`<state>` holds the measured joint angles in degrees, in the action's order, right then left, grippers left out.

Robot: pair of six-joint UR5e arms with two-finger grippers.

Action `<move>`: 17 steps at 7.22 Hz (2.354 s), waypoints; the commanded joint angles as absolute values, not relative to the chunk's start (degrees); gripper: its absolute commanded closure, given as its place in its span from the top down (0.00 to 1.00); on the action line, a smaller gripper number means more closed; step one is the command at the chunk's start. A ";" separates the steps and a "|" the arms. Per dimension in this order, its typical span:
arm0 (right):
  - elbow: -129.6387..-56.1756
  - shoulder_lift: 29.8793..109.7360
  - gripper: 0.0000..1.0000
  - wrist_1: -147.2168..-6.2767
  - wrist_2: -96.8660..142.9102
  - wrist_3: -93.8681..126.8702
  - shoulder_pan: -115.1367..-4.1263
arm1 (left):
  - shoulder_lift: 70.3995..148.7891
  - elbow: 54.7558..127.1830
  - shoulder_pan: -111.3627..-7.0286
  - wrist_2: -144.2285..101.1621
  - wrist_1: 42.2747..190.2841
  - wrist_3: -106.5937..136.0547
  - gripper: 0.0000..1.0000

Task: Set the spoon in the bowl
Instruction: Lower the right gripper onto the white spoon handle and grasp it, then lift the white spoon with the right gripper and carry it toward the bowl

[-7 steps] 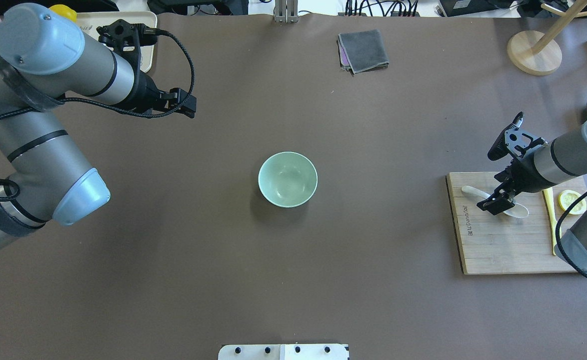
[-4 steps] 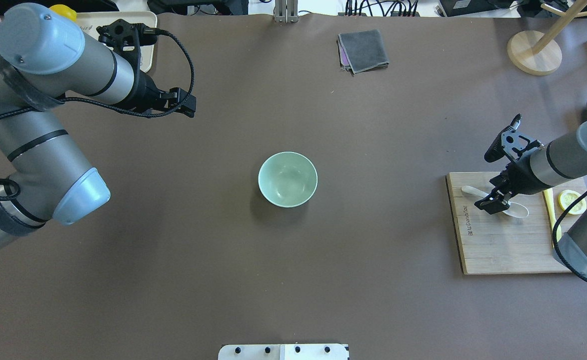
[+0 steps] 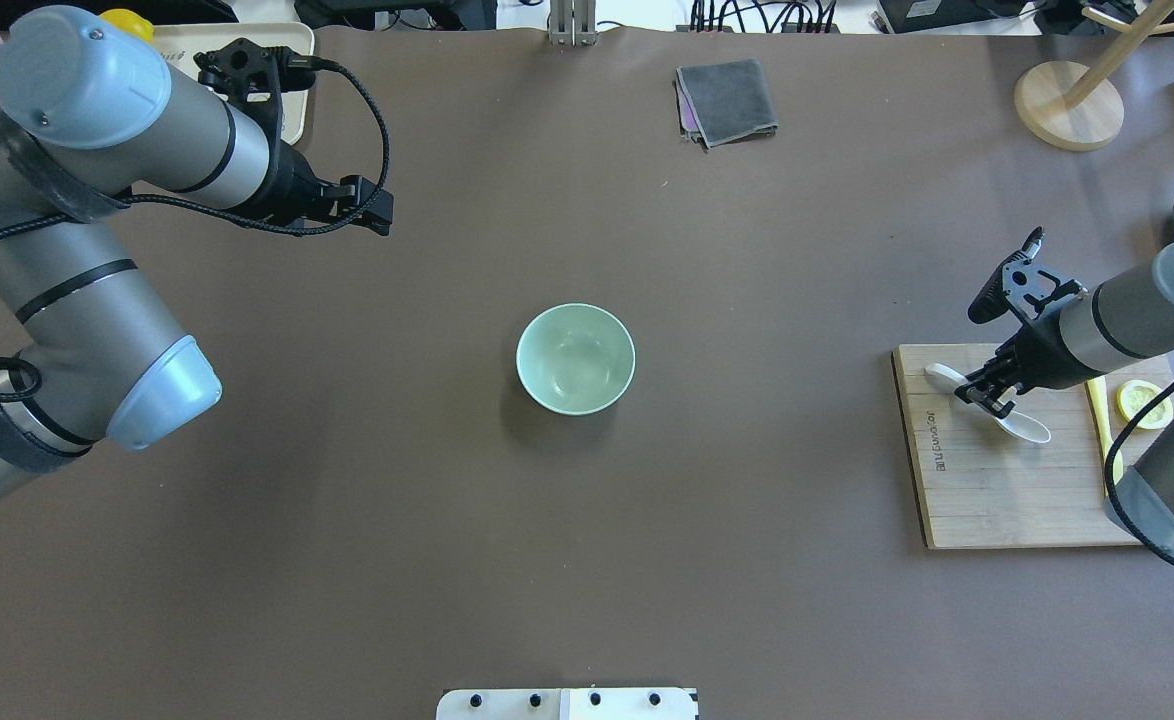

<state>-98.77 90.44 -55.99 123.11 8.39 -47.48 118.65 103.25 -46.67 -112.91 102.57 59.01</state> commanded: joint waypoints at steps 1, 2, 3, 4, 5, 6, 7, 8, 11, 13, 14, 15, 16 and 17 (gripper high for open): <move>-105.59 92.44 0.00 -58.34 125.22 9.05 -49.20 | 118.65 103.27 -46.67 -112.94 102.57 58.97 0.98; -111.82 91.76 0.00 -66.89 128.55 10.44 -52.35 | 118.65 103.27 -46.67 -112.94 102.66 58.97 0.98; -118.15 88.36 0.00 -79.68 128.84 13.68 -53.43 | 118.65 103.27 -46.76 -113.03 102.74 58.97 0.98; -119.69 79.80 0.00 -91.72 128.33 20.41 -53.96 | 118.57 103.71 -47.19 -113.03 102.66 58.45 0.98; -119.27 74.93 0.00 -95.06 127.71 27.53 -53.70 | 118.04 103.62 -49.02 -114.16 102.40 56.45 0.98; -118.83 71.05 0.00 -95.27 127.62 31.16 -53.44 | 115.95 103.54 -51.74 -117.22 102.48 53.03 0.98; -117.35 67.27 0.00 -95.10 126.05 37.90 -52.05 | 113.23 103.80 -55.07 -120.20 102.92 49.60 0.98; -114.64 62.45 0.00 -94.75 122.38 43.45 -49.07 | 111.46 103.71 -58.41 -122.84 102.83 44.61 0.98; -103.92 53.88 0.00 -85.68 109.12 59.26 -38.88 | 109.60 102.92 -63.45 -126.47 102.31 38.50 0.98; -94.70 52.22 0.00 -72.47 99.46 66.68 -33.25 | 109.69 101.96 -63.46 -126.47 102.30 38.50 0.98; -91.61 49.42 0.00 -71.38 96.88 70.02 -32.27 | 110.12 100.74 -63.54 -126.56 102.39 38.50 0.98; -90.36 48.35 0.00 -71.28 96.51 70.31 -31.39 | 110.47 100.29 -63.63 -126.56 102.74 38.50 0.98; -90.26 48.34 0.00 -71.02 93.46 70.31 -30.07 | 110.83 100.20 -63.81 -126.56 102.40 38.50 0.98; -89.31 48.34 0.00 -70.84 91.34 69.79 -29.62 | 111.44 99.24 -63.90 -126.56 102.48 38.50 0.98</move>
